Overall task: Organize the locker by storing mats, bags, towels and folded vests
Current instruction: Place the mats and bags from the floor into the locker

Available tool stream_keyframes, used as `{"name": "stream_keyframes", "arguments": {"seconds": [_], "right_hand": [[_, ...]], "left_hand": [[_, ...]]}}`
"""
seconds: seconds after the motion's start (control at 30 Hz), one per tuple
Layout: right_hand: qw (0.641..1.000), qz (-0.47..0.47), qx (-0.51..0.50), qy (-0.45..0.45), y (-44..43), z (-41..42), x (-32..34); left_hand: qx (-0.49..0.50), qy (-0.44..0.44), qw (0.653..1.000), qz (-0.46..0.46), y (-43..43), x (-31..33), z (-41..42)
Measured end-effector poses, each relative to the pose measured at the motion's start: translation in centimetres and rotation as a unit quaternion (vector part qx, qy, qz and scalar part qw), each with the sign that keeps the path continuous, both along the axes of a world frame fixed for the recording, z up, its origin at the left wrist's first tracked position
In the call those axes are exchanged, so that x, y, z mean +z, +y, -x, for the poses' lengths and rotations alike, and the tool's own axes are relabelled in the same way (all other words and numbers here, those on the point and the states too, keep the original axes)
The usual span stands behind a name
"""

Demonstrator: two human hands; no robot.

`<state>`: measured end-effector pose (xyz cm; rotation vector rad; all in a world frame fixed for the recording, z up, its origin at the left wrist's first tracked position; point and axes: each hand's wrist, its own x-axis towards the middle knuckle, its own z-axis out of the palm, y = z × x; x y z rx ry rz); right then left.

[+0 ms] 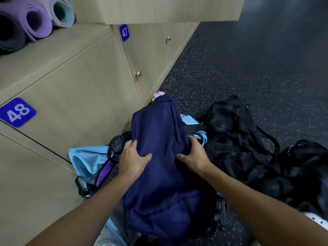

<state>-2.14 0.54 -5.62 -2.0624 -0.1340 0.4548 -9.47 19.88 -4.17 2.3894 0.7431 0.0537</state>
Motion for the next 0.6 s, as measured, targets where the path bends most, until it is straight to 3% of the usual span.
{"name": "stream_keyframes", "arguments": {"seconds": [0.4, 0.5, 0.6], "right_hand": [[0.961, 0.072, 0.071, -0.257, -3.5, -4.0, 16.3], [0.947, 0.119, 0.106, -0.28, -4.0, -4.0, 17.7], [0.94, 0.147, 0.166, -0.259, -3.0, -2.0, 15.0]], "left_hand": [[0.002, -0.193, 0.976, 0.098, -4.8, 8.2, -3.2], [0.001, -0.163, 0.98, 0.112, -5.6, 8.2, -2.5], [-0.021, -0.153, 0.986, 0.055, -4.9, 7.4, -0.7]]}}
